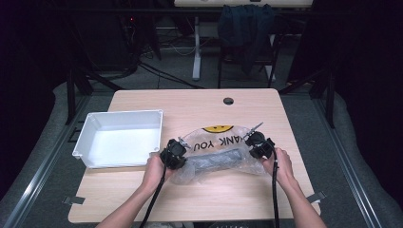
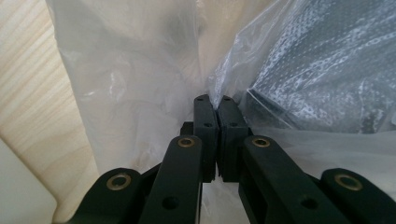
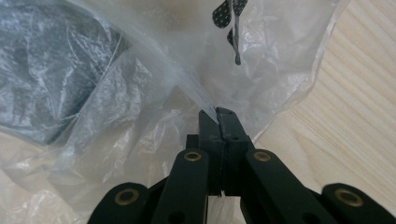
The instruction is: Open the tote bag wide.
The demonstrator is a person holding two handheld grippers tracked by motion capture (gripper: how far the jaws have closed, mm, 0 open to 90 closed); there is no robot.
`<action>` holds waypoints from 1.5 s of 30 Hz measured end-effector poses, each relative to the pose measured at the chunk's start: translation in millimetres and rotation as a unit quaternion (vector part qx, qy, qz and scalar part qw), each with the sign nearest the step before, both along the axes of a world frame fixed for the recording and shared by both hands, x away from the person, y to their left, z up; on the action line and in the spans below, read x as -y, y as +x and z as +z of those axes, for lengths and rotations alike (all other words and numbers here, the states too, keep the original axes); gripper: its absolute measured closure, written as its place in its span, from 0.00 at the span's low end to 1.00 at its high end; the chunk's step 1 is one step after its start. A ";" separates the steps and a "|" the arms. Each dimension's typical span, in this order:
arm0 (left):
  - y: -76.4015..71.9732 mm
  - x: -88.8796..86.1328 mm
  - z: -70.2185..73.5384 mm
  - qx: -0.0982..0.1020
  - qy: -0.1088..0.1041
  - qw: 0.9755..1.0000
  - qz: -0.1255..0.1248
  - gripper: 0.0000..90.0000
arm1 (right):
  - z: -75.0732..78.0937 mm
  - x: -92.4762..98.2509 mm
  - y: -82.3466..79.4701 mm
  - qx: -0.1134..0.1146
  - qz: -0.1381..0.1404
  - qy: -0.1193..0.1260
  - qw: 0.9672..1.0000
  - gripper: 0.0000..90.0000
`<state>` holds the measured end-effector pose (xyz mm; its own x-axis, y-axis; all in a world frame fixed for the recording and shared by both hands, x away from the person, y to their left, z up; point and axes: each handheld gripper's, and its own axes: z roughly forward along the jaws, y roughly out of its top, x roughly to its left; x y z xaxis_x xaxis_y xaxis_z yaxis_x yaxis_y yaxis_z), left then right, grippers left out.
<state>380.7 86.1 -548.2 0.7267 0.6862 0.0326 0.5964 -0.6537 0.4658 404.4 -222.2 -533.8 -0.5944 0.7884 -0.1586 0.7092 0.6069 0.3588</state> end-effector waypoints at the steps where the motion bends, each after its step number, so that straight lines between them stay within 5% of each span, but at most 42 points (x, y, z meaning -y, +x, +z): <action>1: -0.1 -0.5 0.9 0.001 0.000 1.000 -0.001 0.99 | 0.0 0.6 -0.3 -0.001 0.003 0.000 1.000 0.97; 4: -0.3 -3.6 3.0 0.000 -0.006 1.000 0.002 0.98 | 6.3 10.7 -1.6 0.001 -0.008 0.021 1.000 0.72; 7: -0.8 -6.6 6.6 0.000 -0.016 1.000 0.004 0.98 | 29.2 27.5 -10.6 0.008 -0.008 0.076 0.997 0.51; 9: -1.5 -6.3 9.0 0.003 -0.018 1.000 0.003 0.98 | 44.0 31.8 -19.7 0.021 -0.005 0.097 0.995 0.42; 14: -2.8 -4.9 11.9 0.003 -0.019 1.000 0.001 0.97 | 77.2 26.1 -38.7 0.065 0.019 0.106 0.992 0.32; 21: -4.1 -8.7 19.2 0.017 -0.030 0.999 0.006 0.97 | 85.1 25.7 -43.0 0.062 0.024 0.122 0.990 0.31; 25: -5.9 -10.0 25.6 0.028 -0.037 0.999 0.008 0.97 | 80.5 23.5 -39.9 0.063 0.033 0.163 0.984 0.33; 28: -6.6 -10.4 29.6 0.035 -0.046 0.998 0.008 0.97 | 78.3 17.0 -37.8 0.062 0.040 0.154 0.985 0.36; 30: -6.5 -10.6 30.8 0.040 -0.049 0.998 0.011 0.97 | 76.2 12.9 -37.4 0.061 0.045 0.138 0.988 0.48; 33: -5.5 -11.4 31.1 0.045 -0.055 0.997 0.015 0.97 | 66.2 7.4 -34.7 0.064 0.036 0.103 0.992 0.84; 36: -4.4 -11.6 30.5 0.043 -0.063 0.997 0.017 0.97 | 50.1 5.2 -25.2 0.071 0.018 0.085 0.994 0.99; 41: -2.4 -10.9 27.8 0.037 -0.070 0.997 0.014 0.97 | 21.1 4.6 -3.2 0.044 -0.001 0.059 0.997 0.98; 45: -2.4 -11.9 30.2 0.036 -0.077 0.996 0.016 0.97 | 34.6 7.4 -5.6 0.035 -0.003 0.081 0.996 0.66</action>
<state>378.3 98.1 -518.0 0.7044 0.7094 -0.0229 0.5763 -0.5529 0.6018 398.9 -229.6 -499.2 -0.5820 0.8101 -0.0701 0.6820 0.5333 0.5006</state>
